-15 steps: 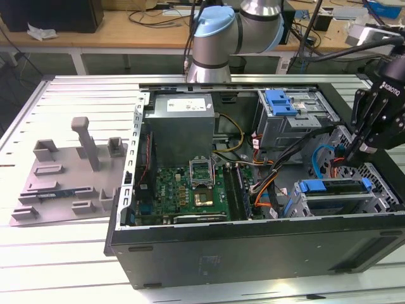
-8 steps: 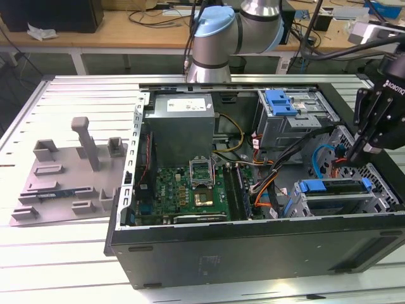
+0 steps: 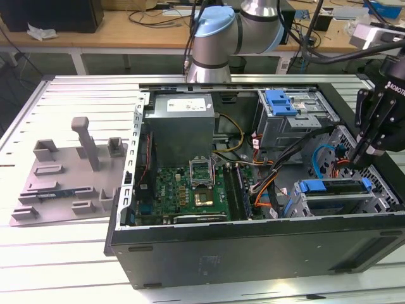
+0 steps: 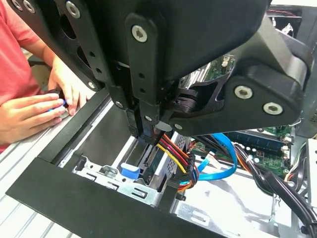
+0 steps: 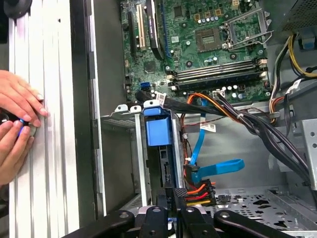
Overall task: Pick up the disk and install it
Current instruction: 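Insert the first disk wire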
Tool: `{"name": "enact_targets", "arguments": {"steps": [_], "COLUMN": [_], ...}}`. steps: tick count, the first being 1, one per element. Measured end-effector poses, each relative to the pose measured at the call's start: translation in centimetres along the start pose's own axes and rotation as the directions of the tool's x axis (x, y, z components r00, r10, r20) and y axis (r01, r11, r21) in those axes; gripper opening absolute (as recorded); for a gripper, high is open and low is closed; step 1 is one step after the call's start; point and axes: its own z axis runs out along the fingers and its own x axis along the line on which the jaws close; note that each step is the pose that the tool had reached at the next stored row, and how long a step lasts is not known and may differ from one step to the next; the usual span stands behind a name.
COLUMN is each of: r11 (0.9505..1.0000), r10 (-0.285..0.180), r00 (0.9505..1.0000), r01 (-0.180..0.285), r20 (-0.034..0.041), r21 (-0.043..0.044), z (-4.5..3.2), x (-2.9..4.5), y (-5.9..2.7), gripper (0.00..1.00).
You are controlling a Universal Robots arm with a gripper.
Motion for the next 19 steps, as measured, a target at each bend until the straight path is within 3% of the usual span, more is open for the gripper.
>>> {"name": "enact_targets", "arguments": {"steps": [1, 2, 6, 7, 9, 11, 16, 19], "r11": [1.0, 0.9999, 0.9996, 0.9995, 0.9993, 0.999, 0.9985, 0.9983], "r10": [-0.004, -0.012, -0.026, -0.03, -0.035, -0.043, -0.051, -0.053], "r00": [1.0, 0.9998, 0.9989, 0.9983, 0.9972, 0.9949, 0.9916, 0.991], "r01": [0.004, 0.012, 0.025, 0.029, 0.034, 0.041, 0.048, 0.05], "r20": [0.0039, 0.0146, 0.0381, 0.0497, 0.0659, 0.0913, 0.1193, 0.1233], "r21": [0.0016, 0.0052, 0.0104, 0.0117, 0.0138, 0.0183, 0.0277, 0.0302], "z": [0.01, 0.03, 0.06, 0.08, 0.11, 0.17, 0.31, 0.45], "x": [0.03, 0.09, 0.2, 0.25, 0.33, 0.53, 1.07, 1.66], "y": [0.01, 0.04, 0.13, 0.19, 0.27, 0.38, 0.47, 0.59], "gripper": [0.16, 0.16, 0.16, 0.16, 0.16, 0.16, 0.16, 0.16]}}
